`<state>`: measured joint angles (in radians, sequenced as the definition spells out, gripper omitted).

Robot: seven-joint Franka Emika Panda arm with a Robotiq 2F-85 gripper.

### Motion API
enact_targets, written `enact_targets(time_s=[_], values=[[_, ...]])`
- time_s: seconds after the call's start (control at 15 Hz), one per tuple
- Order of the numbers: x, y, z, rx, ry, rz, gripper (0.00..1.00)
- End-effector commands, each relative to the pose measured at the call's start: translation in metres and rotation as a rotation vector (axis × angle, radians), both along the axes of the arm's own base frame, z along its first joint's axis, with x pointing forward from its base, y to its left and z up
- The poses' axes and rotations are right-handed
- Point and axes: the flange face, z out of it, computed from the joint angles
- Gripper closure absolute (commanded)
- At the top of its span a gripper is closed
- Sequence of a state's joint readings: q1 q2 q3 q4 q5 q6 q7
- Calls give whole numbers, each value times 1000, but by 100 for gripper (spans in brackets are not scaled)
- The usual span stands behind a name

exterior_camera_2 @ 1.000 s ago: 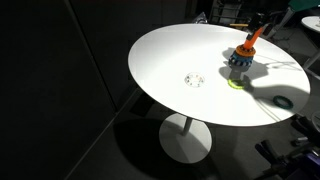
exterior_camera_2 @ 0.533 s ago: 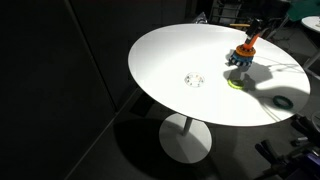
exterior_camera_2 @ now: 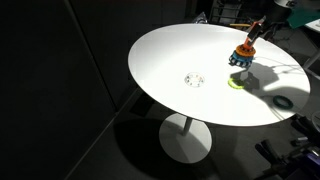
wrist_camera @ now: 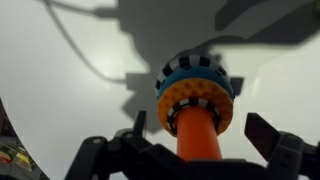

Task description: Put the black and white ring on the table

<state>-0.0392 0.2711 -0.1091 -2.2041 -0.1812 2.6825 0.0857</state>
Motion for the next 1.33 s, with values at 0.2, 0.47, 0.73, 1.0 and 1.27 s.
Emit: enact_targets(time_s=[0.2, 0.47, 0.73, 1.0, 1.27], values=[[3, -7, -10, -23, -35, -9, 0], [6, -6, -18, -21, -52, 1, 0], [9, -3, -22, -14, -78, 13, 0], [10, -1, -25, -4, -104, 21, 0], [10, -1, -29, 0, -118, 22, 0]])
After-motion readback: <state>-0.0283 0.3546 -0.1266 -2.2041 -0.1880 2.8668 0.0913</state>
